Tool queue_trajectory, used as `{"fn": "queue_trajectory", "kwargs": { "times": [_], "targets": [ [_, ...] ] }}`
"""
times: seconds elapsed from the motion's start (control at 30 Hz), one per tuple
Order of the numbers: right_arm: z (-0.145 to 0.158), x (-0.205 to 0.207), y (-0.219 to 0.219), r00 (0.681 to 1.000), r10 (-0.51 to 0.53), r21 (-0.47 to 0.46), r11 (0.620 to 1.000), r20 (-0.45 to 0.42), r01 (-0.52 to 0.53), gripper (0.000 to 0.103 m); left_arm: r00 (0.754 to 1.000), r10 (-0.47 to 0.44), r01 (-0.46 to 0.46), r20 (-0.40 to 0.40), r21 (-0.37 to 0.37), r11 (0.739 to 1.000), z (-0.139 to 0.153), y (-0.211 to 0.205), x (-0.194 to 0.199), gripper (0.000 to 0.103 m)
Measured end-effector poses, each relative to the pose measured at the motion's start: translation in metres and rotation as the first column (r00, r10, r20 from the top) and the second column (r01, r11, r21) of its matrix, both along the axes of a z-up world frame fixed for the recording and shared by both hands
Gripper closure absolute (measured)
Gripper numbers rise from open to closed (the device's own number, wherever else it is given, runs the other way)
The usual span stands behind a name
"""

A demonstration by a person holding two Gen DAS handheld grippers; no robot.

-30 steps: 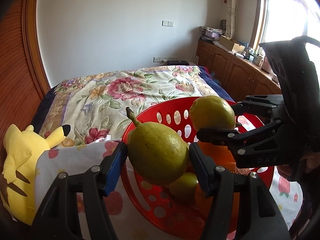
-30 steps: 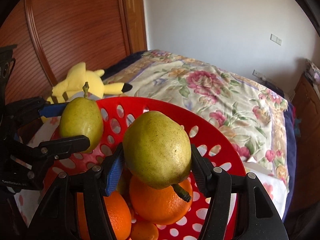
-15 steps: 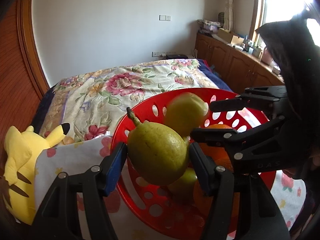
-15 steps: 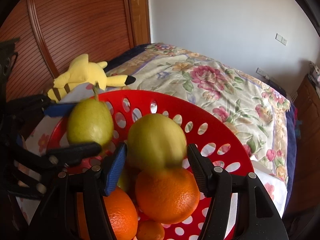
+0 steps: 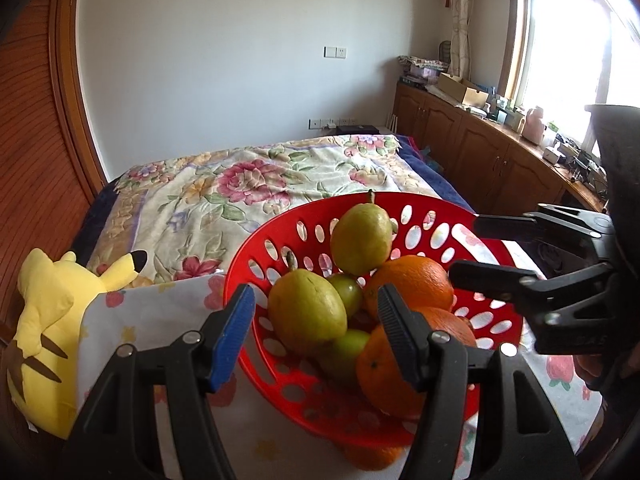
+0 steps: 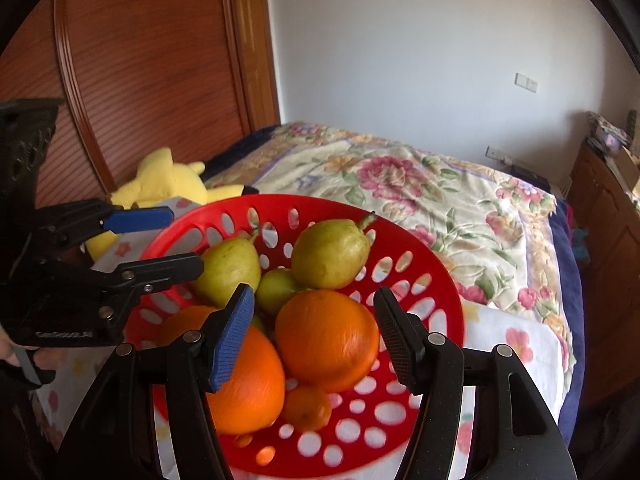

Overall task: Organize fruits
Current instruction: 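Withdraw both open tools from the basket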

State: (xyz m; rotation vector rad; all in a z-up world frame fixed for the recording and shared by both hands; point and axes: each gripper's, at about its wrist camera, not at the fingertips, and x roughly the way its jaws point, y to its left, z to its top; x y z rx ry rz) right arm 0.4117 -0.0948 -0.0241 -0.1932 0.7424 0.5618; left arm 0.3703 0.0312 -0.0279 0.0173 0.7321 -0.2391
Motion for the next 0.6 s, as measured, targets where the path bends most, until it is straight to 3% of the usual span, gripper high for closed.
{"fn": "queue_trajectory", "kwargs": {
  "times": [0.23,0.6],
  "targets": [
    [0.013,-0.05,-0.009,0.995,-0.036,0.036,0.999,0.094,0.033,0.04,0.999,0.018,-0.018,0.047,-0.002,1.0,0.006,0.0,-0.034,0.04],
    [0.009,-0.097,-0.021,0.994,-0.057,0.093,0.994,0.091,0.049,0.04,0.99,0.045,-0.043,0.131,-0.019,0.999,0.012,0.01,-0.085,0.031]
  ]
}}
